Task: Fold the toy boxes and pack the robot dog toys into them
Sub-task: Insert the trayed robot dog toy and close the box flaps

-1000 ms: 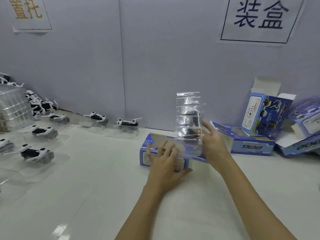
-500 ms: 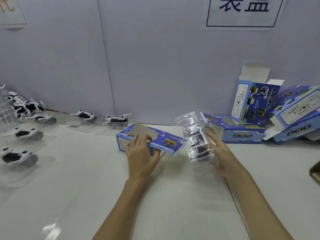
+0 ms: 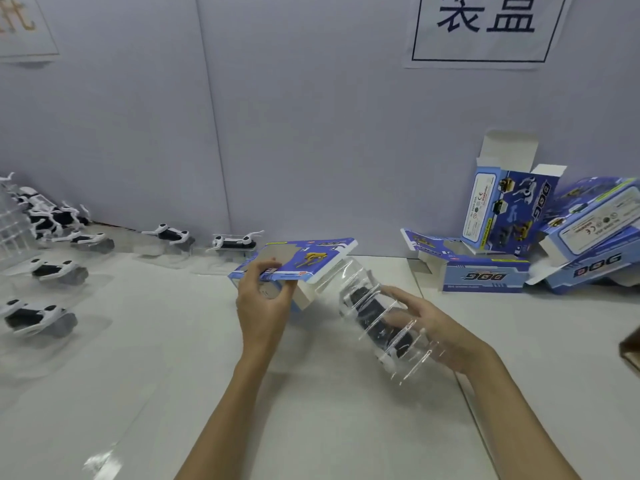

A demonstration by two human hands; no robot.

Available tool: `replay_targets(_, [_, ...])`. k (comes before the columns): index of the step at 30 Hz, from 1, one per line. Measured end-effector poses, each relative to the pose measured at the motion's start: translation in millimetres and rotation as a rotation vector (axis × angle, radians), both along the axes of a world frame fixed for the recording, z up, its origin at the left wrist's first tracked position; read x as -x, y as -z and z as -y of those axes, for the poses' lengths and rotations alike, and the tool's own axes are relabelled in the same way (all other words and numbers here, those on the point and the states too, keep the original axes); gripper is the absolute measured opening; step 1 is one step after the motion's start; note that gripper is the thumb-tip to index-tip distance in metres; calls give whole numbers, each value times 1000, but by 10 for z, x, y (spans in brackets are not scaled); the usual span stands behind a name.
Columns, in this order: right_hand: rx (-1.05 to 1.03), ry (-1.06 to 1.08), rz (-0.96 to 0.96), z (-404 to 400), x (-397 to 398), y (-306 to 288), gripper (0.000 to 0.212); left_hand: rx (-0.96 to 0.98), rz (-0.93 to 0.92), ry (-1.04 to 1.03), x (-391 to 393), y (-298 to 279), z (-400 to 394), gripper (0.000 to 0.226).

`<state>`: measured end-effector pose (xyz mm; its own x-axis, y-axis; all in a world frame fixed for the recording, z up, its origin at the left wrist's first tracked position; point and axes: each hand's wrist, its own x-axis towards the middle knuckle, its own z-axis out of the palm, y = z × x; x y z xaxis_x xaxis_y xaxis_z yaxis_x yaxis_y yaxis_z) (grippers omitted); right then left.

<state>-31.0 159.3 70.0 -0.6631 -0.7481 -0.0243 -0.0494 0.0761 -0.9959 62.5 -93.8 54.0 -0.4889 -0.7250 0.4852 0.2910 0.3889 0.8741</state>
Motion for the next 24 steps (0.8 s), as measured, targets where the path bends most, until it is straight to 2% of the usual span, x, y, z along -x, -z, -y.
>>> replay_targets(6, [-133, -43, -174, 20, -40, -72, 60, 110, 30, 128, -54, -38, -17, 20])
replay_targets(9, [-158, 5, -210, -21, -30, -99, 56, 200, 60, 190, -79, -38, 10, 22])
replay_targets(13, [-193, 110, -277, -41, 2, -75, 52, 348, 110, 228, -93, -13, -2, 35])
replay_targets(16, [-221, 155, -317, -17, 29, -33, 54, 439, 156, 258, -86, 4, 23, 35])
replay_targets(24, [-294, 272, -447, -39, 99, 28, 54, 506, 360, 394, -147, 36, 78, 49])
